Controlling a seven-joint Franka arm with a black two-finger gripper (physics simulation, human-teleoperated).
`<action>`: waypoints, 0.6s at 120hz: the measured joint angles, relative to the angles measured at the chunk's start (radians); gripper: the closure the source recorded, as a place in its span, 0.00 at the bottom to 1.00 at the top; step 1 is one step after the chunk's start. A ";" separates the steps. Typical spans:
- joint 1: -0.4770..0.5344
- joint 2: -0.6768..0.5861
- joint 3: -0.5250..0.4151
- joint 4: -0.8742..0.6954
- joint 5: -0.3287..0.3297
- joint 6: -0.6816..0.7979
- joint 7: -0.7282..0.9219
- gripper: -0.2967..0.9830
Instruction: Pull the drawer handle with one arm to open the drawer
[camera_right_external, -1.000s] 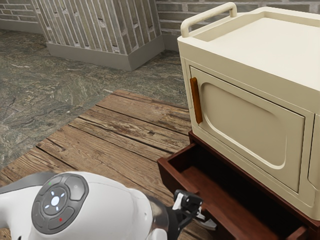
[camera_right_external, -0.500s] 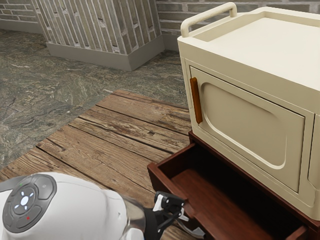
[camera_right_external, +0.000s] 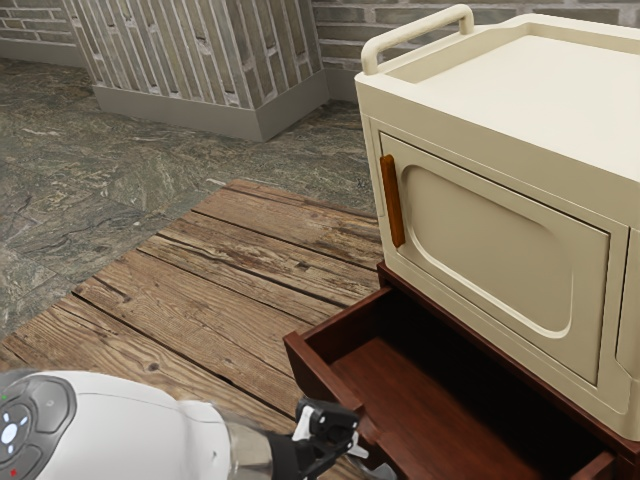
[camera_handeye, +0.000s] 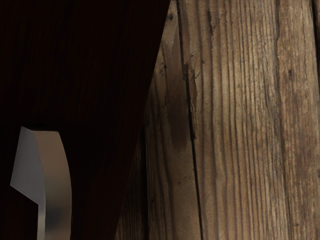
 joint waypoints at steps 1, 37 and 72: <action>0.000 -0.001 0.000 -0.001 0.000 0.000 0.000 0.26; -0.015 -0.051 0.008 -0.037 0.000 -0.024 -0.009 0.23; -0.025 -0.097 0.008 -0.065 -0.020 -0.050 -0.015 0.24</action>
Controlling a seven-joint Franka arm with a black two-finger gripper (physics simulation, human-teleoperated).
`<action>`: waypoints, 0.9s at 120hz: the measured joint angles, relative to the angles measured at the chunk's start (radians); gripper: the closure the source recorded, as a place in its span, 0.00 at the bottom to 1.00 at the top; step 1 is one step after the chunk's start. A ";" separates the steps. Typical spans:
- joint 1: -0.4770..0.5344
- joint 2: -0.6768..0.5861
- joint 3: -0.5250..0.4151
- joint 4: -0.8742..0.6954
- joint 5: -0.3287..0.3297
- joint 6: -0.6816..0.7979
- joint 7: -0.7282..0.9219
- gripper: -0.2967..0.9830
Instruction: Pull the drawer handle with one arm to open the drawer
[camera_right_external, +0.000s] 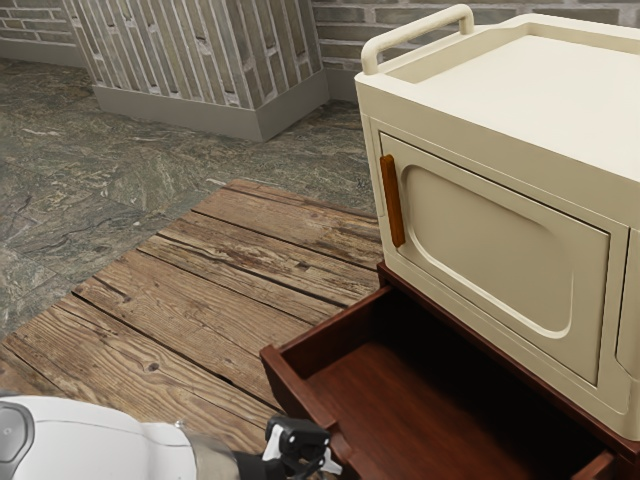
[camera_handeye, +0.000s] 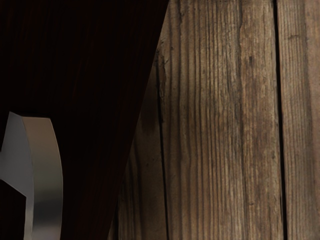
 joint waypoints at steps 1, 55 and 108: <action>0.000 -0.001 0.000 0.000 -0.001 -0.001 0.000 0.24; -0.009 -0.075 0.000 -0.048 -0.028 -0.033 -0.004 0.23; -0.017 -0.105 -0.001 -0.058 -0.039 -0.044 -0.010 0.25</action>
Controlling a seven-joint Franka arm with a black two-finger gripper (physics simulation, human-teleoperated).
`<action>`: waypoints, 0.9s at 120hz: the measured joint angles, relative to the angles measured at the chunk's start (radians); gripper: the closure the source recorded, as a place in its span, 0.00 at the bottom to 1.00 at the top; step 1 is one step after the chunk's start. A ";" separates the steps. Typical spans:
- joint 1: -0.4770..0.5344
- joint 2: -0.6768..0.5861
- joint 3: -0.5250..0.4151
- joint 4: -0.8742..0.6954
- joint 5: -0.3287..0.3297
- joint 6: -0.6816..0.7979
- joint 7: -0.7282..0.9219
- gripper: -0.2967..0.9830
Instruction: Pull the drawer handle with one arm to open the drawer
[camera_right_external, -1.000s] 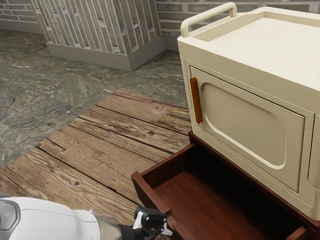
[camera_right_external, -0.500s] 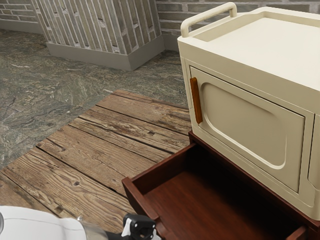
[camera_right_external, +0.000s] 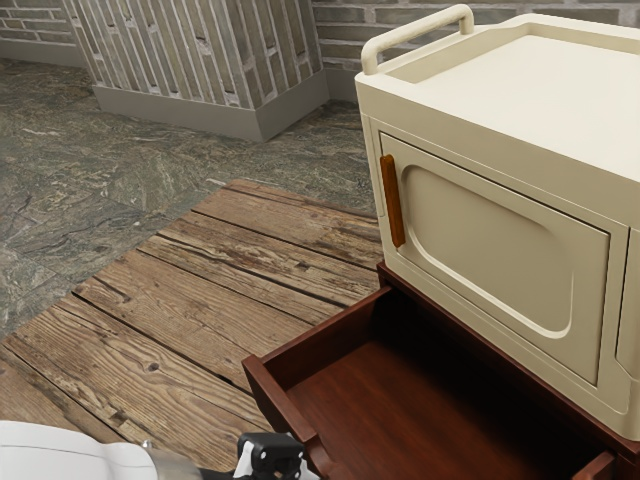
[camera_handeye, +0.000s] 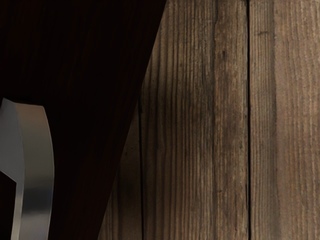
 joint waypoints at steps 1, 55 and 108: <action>0.000 0.000 0.000 0.000 0.000 0.000 0.000 0.25; 0.000 0.000 0.001 0.015 -0.005 0.000 0.000 0.27; 0.003 -0.007 0.052 0.186 0.000 -0.064 -0.003 0.24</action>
